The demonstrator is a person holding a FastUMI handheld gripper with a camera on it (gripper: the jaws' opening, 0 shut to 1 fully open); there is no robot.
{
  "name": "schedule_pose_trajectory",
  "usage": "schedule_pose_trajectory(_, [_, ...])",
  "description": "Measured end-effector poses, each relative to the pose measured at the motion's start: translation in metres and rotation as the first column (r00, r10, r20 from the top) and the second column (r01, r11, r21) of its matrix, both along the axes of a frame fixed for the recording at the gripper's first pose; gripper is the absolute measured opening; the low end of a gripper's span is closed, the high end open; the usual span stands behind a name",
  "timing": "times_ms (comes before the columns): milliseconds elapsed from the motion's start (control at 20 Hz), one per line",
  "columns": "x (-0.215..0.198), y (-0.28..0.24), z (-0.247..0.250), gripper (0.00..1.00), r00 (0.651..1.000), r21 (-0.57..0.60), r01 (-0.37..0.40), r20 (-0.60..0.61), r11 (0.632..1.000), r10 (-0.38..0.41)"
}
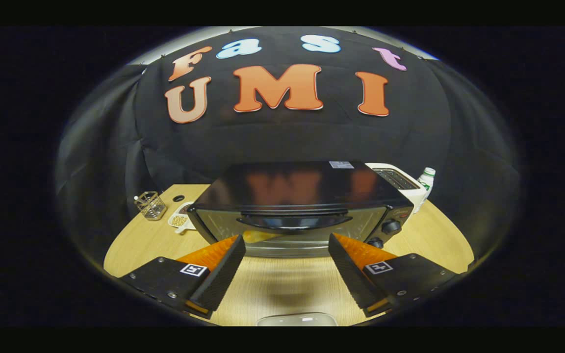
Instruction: Open the toaster oven, put the food inside, and close the toaster oven door.
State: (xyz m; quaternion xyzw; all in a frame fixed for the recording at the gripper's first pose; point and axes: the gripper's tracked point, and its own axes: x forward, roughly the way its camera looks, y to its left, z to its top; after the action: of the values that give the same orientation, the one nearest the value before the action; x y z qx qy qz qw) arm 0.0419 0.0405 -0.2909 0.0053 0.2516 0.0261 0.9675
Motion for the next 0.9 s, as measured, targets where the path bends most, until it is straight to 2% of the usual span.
schedule_pose_trajectory(400, [-0.003,0.001,0.105,1.00,0.990,-0.009,-0.021,0.142,1.000,0.022])
schedule_pose_trajectory(650, [-0.014,-0.019,0.177,1.00,0.969,0.003,0.024,0.246,1.000,-0.024])
schedule_pose_trajectory(900, [-0.029,-0.040,0.234,1.00,0.950,0.032,0.029,0.309,0.999,-0.038])
